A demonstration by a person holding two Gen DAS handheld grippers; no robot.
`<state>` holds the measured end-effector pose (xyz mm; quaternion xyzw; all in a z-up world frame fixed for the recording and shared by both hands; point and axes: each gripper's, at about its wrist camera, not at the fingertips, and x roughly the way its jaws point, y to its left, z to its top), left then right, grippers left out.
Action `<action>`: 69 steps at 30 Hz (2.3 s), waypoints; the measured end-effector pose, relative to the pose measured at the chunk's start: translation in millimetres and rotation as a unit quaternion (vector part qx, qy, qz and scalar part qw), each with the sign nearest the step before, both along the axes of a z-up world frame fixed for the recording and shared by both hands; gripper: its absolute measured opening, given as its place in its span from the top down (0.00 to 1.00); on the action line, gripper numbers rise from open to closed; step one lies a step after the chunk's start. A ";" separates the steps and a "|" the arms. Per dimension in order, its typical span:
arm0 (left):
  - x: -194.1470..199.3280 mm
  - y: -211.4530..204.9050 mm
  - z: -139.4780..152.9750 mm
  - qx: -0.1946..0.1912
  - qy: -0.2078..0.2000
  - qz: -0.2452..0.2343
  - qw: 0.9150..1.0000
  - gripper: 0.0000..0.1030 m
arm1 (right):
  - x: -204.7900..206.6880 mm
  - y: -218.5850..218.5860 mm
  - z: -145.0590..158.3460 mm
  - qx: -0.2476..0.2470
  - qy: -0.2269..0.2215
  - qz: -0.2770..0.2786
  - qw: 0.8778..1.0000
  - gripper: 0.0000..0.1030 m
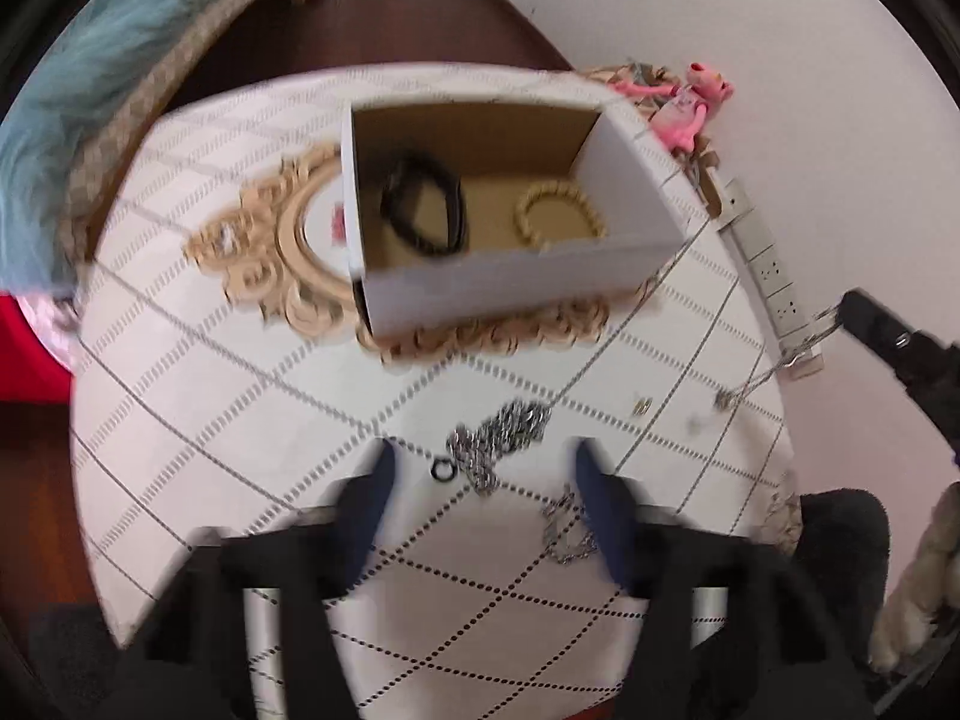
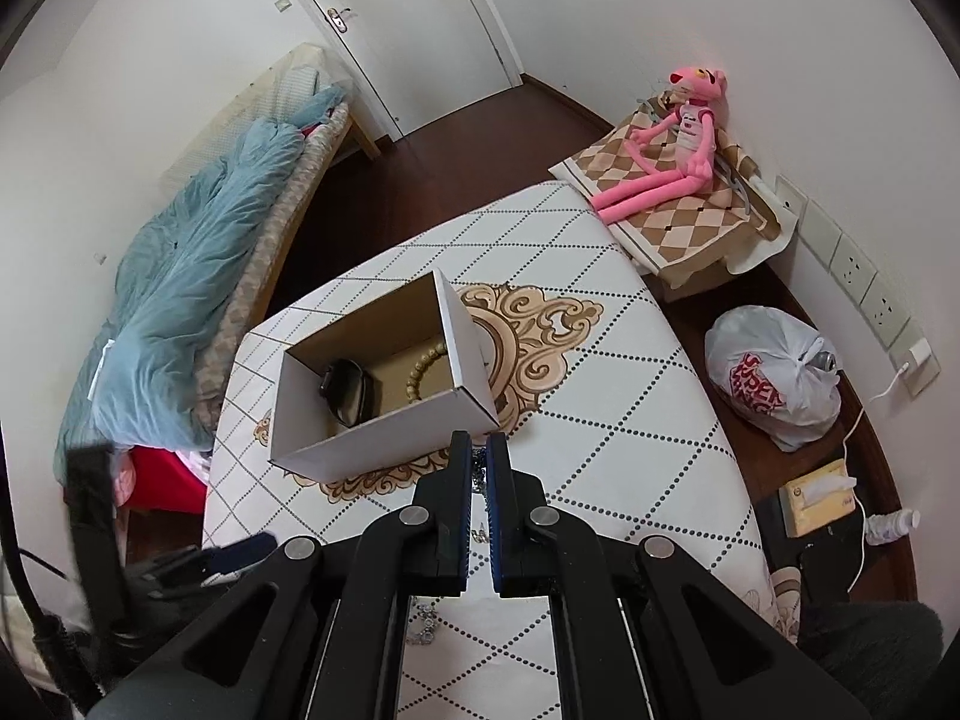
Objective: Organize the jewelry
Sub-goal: 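Grasp the thick silver chain bracelet with the left tool, then lower the chain into the box with the left tool while the right tool drops the necklace in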
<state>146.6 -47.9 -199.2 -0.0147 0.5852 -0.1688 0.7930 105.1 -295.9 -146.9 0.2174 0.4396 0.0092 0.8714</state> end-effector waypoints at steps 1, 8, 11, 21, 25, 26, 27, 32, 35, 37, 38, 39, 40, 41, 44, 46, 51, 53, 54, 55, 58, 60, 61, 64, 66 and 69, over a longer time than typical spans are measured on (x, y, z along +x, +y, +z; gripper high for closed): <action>-2.0 -0.6 -6.2 0.001 0.003 0.001 1.000 0.40 | -0.9 -0.2 -2.6 0.001 0.003 -0.001 1.000 0.96; -2.7 -43.4 -24.5 0.051 -0.025 -0.045 0.997 0.40 | -4.5 -7.9 -22.8 -0.005 0.026 -0.011 1.000 0.96; 2.4 -64.1 -36.7 0.085 -0.027 -0.075 0.993 0.40 | -4.4 -13.9 -29.7 -0.006 0.034 -0.020 0.999 0.96; 8.2 -65.3 -41.2 0.049 -0.036 -0.084 0.995 0.86 | -0.8 -23.5 -38.2 0.003 0.042 -0.028 0.999 0.96; 6.3 -39.0 -27.0 0.002 -0.030 -0.054 0.998 0.86 | -1.0 -19.5 -30.3 0.009 0.033 -0.021 0.999 0.96; 4.7 -30.7 -19.6 -0.009 -0.033 -0.045 0.998 0.86 | -1.5 -18.7 -27.6 0.009 0.030 -0.019 0.999 0.96; 3.8 -23.1 -12.8 -0.019 -0.035 -0.037 0.999 0.86 | -1.9 -17.8 -24.1 0.010 0.027 -0.017 0.999 0.96; -4.8 5.5 22.7 -0.059 -0.055 -0.016 0.997 0.86 | -1.3 -11.8 -5.7 0.022 0.007 -0.008 1.000 0.96; -2.7 9.8 47.7 -0.080 -0.075 -0.011 0.994 0.86 | 2.2 -6.9 6.1 0.032 -0.003 0.001 0.999 0.96; 1.7 3.4 60.1 -0.095 -0.085 -0.008 0.992 0.86 | 5.0 -3.2 13.7 0.041 -0.009 0.009 0.999 0.96; 4.3 3.7 69.9 -0.105 -0.090 -0.009 0.990 0.86 | 7.7 -0.5 18.7 0.042 -0.013 0.014 0.999 0.96; 8.1 3.4 78.4 -0.113 -0.094 -0.009 0.989 0.86 | 10.2 2.3 23.6 0.043 -0.017 0.020 0.999 0.96; 11.5 2.6 85.3 -0.121 -0.099 -0.009 0.988 0.86 | 13.9 4.8 28.7 0.044 -0.020 0.025 0.999 0.96; 14.8 2.8 92.4 -0.125 -0.102 -0.012 0.987 0.86 | 19.4 8.2 34.7 0.044 -0.025 0.031 0.998 0.96; 33.4 1.6 112.5 -0.126 -0.121 -0.017 0.985 0.86 | 39.6 16.8 47.1 0.043 -0.031 0.051 0.997 0.96; 47.9 -1.0 116.3 -0.122 -0.125 -0.016 0.985 0.86 | 56.8 22.3 52.2 0.038 -0.030 0.061 0.997 0.96; 92.0 -0.9 98.7 -0.113 -0.092 -0.003 0.989 0.86 | 110.1 38.2 51.1 0.029 -0.010 0.090 0.995 0.96; 104.5 0.1 89.6 -0.109 -0.082 0.002 0.991 0.86 | 129.0 43.9 44.8 0.026 0.002 0.099 0.995 0.96; 115.0 0.1 82.8 -0.105 -0.072 0.004 0.992 0.86 | 139.4 47.1 40.9 0.023 0.010 0.104 0.994 0.96; 118.7 1.1 80.0 -0.104 -0.066 0.006 0.992 0.86 | 148.8 50.8 36.5 0.020 0.018 0.109 0.994 0.96; 137.8 2.0 65.8 -0.087 -0.039 0.022 0.995 0.85 | 174.2 60.2 20.5 0.012 0.045 0.123 0.991 0.96; 147.6 4.0 58.6 -0.076 -0.021 0.037 0.996 0.84 | 189.7 66.0 8.9 0.008 0.066 0.134 0.989 0.95; 152.1 4.9 55.5 -0.068 -0.014 0.044 0.997 0.84 | 197.8 67.8 2.3 0.006 0.078 0.135 0.988 0.95; 159.3 7.4 53.6 -0.021 -0.017 0.061 0.998 0.76 | 213.4 68.2 -14.2 0.019 0.111 0.143 0.983 0.95; 159.5 9.4 55.6 -0.001 -0.030 0.066 0.997 0.46 | 217.9 66.4 -21.3 0.015 0.125 0.143 0.982 0.91; 155.5 15.7 59.5 0.031 -0.057 0.077 0.995 0.32 | 214.8 65.1 -22.4 -0.008 0.127 0.140 0.982 0.62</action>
